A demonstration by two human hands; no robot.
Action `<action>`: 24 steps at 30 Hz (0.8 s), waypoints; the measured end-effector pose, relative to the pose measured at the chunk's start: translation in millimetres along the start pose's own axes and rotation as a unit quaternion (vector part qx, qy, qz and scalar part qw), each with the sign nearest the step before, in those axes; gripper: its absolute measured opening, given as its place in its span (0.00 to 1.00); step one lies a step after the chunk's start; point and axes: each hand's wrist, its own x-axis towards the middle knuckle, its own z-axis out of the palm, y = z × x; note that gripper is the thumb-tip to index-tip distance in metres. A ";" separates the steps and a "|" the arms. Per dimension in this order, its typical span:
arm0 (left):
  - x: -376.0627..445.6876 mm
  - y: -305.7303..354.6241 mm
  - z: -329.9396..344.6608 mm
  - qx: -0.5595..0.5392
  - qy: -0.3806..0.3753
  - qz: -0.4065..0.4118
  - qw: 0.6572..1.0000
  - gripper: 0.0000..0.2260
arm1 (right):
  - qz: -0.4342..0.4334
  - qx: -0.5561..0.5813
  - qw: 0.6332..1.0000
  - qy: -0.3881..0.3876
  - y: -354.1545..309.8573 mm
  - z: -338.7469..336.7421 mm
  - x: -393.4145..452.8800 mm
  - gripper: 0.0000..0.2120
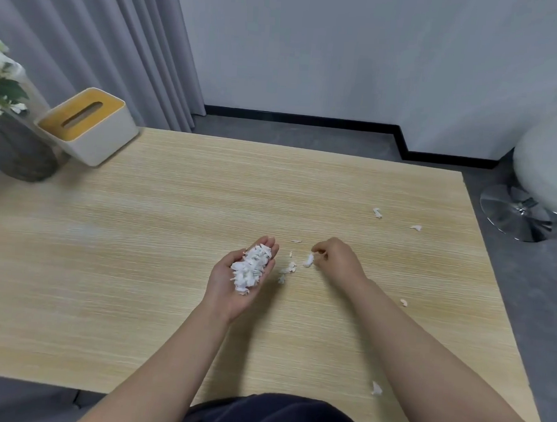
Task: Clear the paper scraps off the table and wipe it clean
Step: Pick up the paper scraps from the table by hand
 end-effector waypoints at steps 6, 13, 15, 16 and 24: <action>-3.2 4.6 -7.8 -0.013 0.002 -0.004 1.000 0.31 | -0.031 -0.078 0.996 -0.015 3.4 18.6 2.2 0.11; -7.3 2.0 -8.5 -0.019 0.010 0.003 1.000 0.19 | -0.013 -0.020 0.999 0.039 -7.0 17.1 -2.2 0.08; -6.3 0.9 -9.6 -0.016 0.027 0.005 0.999 0.16 | -0.016 0.041 0.997 0.064 -17.6 8.8 -7.7 0.06; -5.2 0.5 -10.9 -0.016 0.038 0.007 0.999 0.17 | -0.023 0.076 0.994 0.081 -24.5 3.8 -11.9 0.05; -0.1 -11.2 -2.1 -0.010 0.051 -0.004 0.999 0.17 | -0.156 0.167 0.968 0.099 -87.6 -26.3 -52.9 0.04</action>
